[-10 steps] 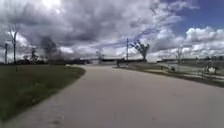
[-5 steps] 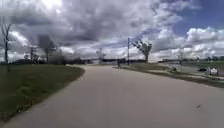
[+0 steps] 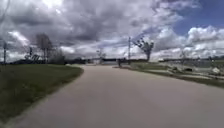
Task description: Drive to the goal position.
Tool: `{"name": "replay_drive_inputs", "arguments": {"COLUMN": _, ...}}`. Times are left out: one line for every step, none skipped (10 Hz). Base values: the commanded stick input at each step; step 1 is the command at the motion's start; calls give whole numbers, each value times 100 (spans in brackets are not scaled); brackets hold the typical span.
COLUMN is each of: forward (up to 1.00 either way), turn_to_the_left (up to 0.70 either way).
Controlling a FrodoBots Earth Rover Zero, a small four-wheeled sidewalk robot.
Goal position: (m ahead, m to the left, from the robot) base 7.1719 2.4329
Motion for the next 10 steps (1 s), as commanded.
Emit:
{"name": "replay_drive_inputs", "arguments": {"forward": 100, "turn_to_the_left": 0}}
{"name": "replay_drive_inputs", "arguments": {"forward": 100, "turn_to_the_left": 0}}
{"name": "replay_drive_inputs", "arguments": {"forward": 100, "turn_to_the_left": 0}}
{"name": "replay_drive_inputs", "arguments": {"forward": 100, "turn_to_the_left": 0}}
{"name": "replay_drive_inputs", "arguments": {"forward": 100, "turn_to_the_left": 0}}
{"name": "replay_drive_inputs", "arguments": {"forward": 100, "turn_to_the_left": 0}}
{"name": "replay_drive_inputs", "arguments": {"forward": 100, "turn_to_the_left": 0}}
{"name": "replay_drive_inputs", "arguments": {"forward": 100, "turn_to_the_left": 0}}
{"name": "replay_drive_inputs", "arguments": {"forward": 100, "turn_to_the_left": 0}}
{"name": "replay_drive_inputs", "arguments": {"forward": 100, "turn_to_the_left": 0}}
